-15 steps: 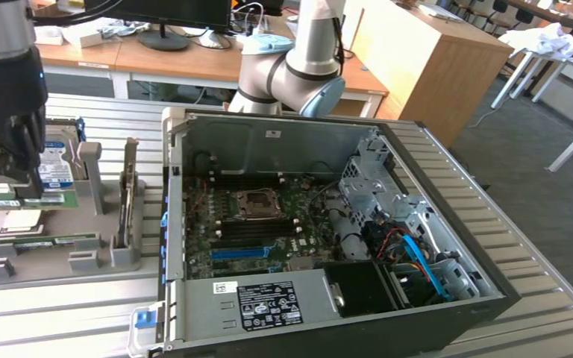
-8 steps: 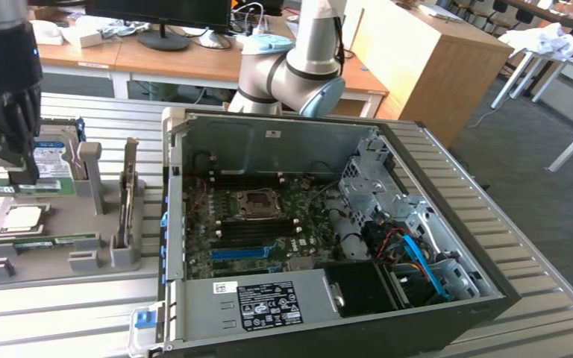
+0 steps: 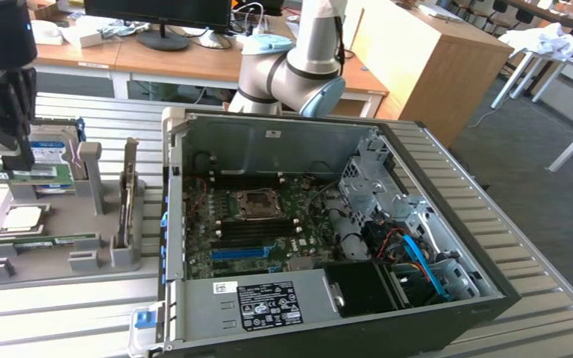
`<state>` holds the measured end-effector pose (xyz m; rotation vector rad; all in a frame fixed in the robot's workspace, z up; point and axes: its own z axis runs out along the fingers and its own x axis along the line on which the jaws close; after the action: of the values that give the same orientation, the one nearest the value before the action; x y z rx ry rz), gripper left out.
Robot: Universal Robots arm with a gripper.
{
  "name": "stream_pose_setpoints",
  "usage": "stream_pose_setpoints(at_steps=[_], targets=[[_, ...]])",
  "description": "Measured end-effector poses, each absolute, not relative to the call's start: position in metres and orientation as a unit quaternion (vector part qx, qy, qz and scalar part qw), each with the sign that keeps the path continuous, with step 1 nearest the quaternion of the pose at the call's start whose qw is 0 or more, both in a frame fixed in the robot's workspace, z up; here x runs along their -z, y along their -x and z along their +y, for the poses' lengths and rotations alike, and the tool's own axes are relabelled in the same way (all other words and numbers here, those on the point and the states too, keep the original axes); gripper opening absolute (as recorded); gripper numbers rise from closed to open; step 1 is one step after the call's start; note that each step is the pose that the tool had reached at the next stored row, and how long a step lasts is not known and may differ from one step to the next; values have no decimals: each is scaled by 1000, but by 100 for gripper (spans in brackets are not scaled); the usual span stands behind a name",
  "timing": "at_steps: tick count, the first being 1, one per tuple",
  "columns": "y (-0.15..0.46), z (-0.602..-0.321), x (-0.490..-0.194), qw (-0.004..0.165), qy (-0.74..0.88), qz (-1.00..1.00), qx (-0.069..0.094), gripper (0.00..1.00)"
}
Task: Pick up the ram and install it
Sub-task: 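Pick up the ram and move it above insertion slot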
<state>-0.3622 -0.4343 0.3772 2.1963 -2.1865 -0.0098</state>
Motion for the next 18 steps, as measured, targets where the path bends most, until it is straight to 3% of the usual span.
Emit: stream_pose_setpoints(at_steps=[18], targets=[[362,-434,-407,21,-708,-705,3,11]])
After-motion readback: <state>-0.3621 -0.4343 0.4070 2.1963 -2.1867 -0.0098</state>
